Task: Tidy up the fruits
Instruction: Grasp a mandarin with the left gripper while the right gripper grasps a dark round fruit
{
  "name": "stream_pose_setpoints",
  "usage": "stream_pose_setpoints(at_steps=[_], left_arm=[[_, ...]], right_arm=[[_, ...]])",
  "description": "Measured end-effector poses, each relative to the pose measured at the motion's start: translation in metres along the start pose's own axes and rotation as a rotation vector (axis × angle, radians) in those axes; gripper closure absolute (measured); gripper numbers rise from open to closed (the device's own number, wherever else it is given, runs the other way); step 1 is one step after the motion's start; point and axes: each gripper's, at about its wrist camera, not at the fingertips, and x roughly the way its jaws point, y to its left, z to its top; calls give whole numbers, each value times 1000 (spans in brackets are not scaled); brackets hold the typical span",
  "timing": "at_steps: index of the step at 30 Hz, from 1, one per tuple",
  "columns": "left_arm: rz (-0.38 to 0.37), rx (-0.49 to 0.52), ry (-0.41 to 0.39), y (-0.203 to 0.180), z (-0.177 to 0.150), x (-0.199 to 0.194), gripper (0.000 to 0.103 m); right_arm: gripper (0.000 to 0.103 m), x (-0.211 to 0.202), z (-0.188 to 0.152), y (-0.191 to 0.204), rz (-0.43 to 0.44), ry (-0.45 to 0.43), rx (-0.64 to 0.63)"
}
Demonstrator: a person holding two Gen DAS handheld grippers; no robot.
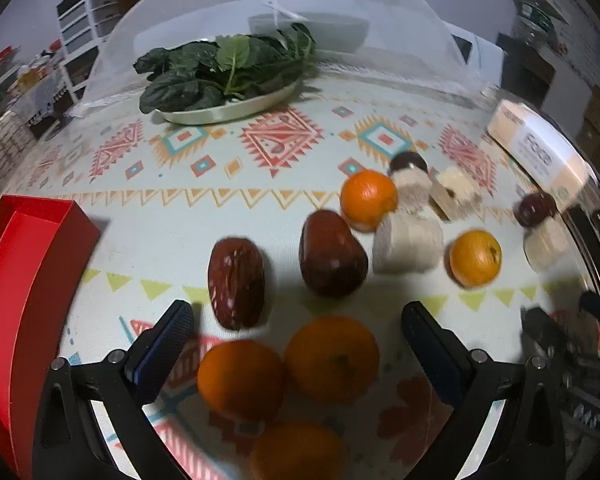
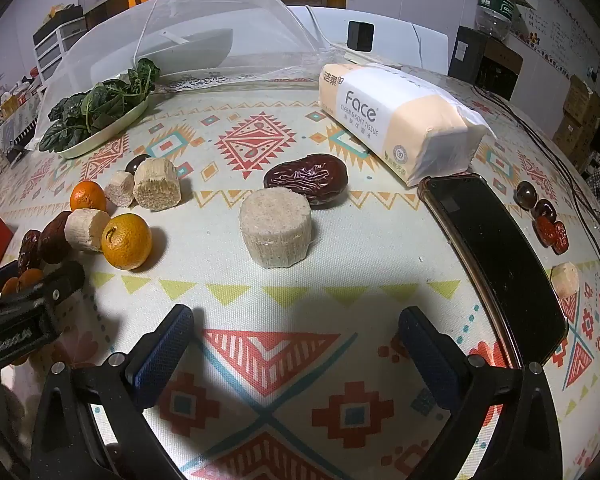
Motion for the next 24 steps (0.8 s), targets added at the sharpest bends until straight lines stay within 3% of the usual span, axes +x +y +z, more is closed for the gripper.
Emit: stream_pose_setpoints(at_steps=[4,9,12,16,18,19,21,24], left_arm=[[-39,75,28,-8,-9,-6,0],[-99,74,80,7,-15,-14,0],[-217,12,32,27,-22,-32,0],[-314,-50,-137,67,-37,-79,0],[-284,-86,-159,85,-44,-91,0],[-241,-64,-163,88,-46,-94,0],[-237,-63,-150,102,-48,-101,8],[-286,-76,-106,115,-51,-104,35]], right_arm=[[0,-5,-6,2,3,25,2],[0,-9,-12,3,7,45,-2],[0,-10,-14,3,12,55,-9],[0,-13,-15,3,30,68,-25],[4,-16,-16,0,47,64,-16],[13,-23,-17,-3,71,53,2],[19,-42,-22,-4,132,3,3],[19,-67,-37,7,199,-41,-64]])
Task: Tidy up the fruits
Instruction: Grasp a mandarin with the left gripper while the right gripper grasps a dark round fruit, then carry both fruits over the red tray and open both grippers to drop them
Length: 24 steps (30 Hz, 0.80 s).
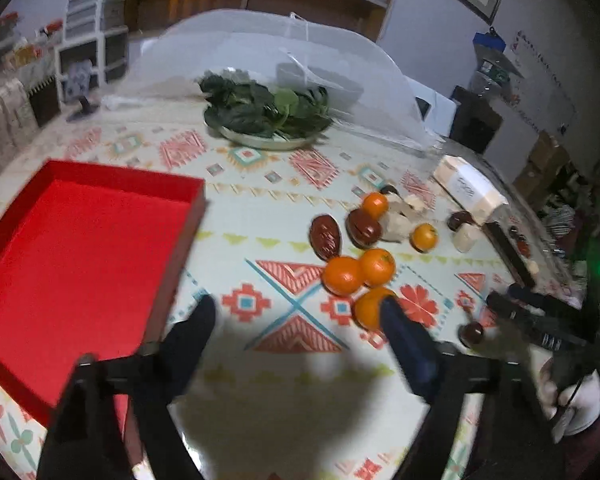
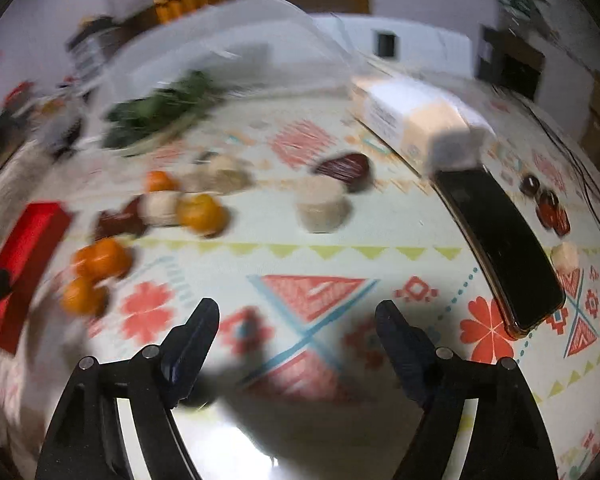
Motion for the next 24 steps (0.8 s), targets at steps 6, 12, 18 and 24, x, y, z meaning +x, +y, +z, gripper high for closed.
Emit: stream_pose_setpoints(at_steps=[6,12,18,24], left_arm=[[-64,87,70,-36,-12,25,56],[-55,163,95,-64,-15,45,56],[5,225,91,-75,-13,65,56],[29,232,83,-72,-18,67,69]], right_arm=[[44,-2,-25,26,88,49,-81],[50,0,-32,45,88,34,-157],[67,6,-32,52,142,53,-162],[76,7,-37,63,142,62,-193]])
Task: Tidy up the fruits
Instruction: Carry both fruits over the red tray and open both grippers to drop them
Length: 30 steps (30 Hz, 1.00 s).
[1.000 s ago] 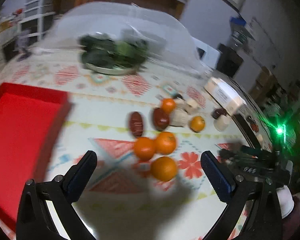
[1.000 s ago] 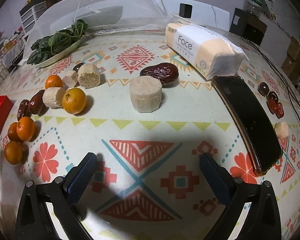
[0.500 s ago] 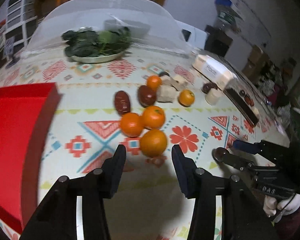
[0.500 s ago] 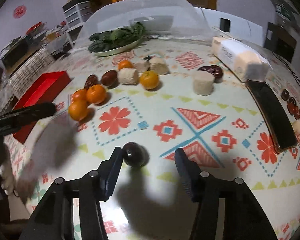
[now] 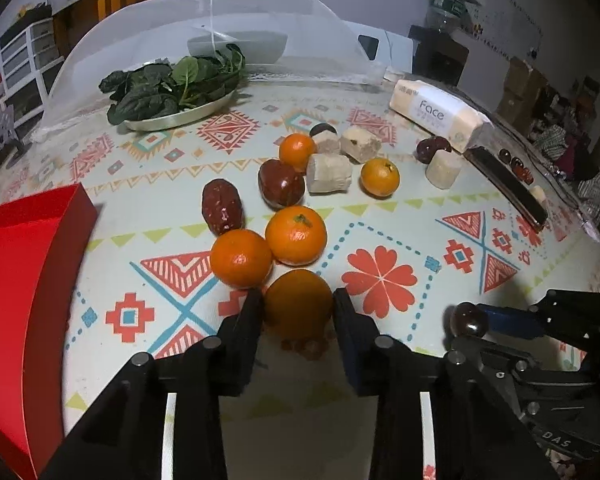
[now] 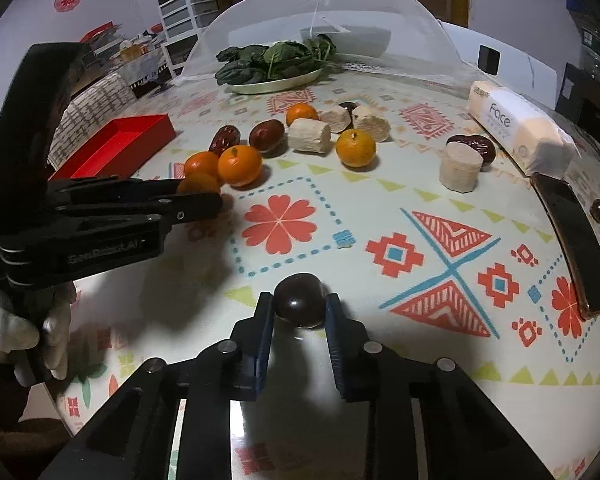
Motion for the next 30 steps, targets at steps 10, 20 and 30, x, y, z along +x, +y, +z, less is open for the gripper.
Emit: stream_pose_setpoints(at_steps=[10,20,30], left_arm=[[-28,-173,-131,52,-8,-66,69],[200,-435,-231,180,-40,-146,69],[280,-605,-185,270,-70,-144,69]], right_arm=[[77,-21,18,24,56,-50,-11],[77,-5,94,158,360,-88,-215],[77,53,121,280,441,-19,-347]])
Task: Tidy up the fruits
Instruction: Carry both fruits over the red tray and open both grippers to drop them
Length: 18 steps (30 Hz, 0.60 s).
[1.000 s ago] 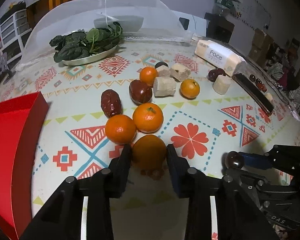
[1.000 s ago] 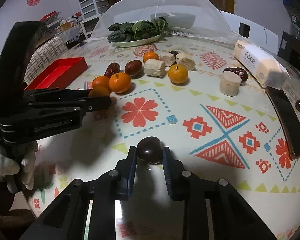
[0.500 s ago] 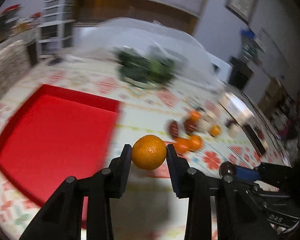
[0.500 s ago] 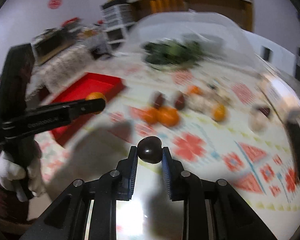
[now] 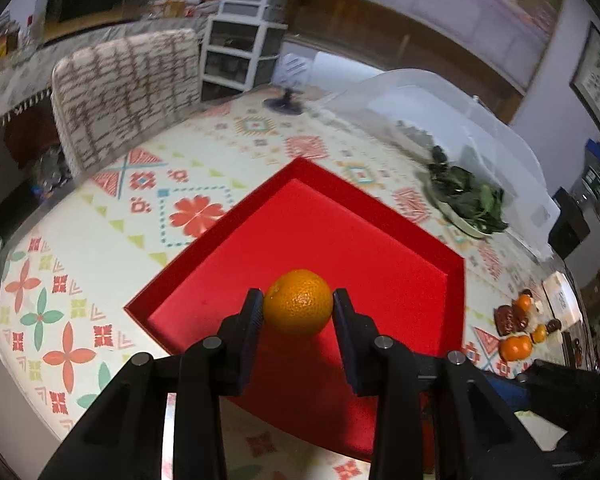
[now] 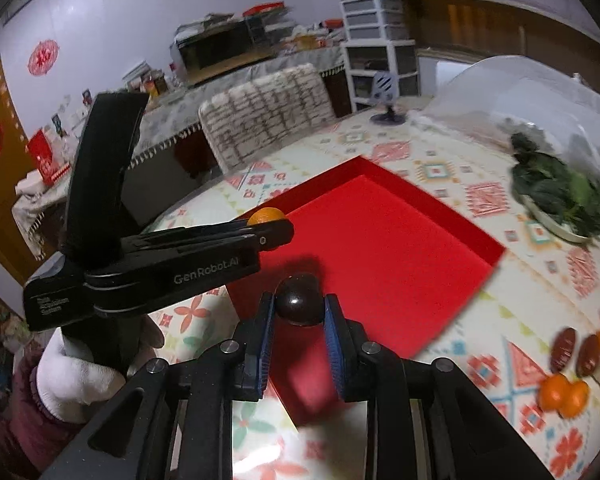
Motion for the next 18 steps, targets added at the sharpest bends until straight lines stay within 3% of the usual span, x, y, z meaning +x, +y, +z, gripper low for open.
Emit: stream_pose_setpoints(at_steps=[6,10,18], left_arm=[[-18,-40,3,14,4,4,67],[-38,-59,-17,17,6,-3,57],[-70,-62,-58,-2,8,-24,43]], right_arm=[[77,37,-4,-4,-14,72,19],[76,54,-7,-9,-32,102,23],[74,40,-9,-15,-10,62,44]])
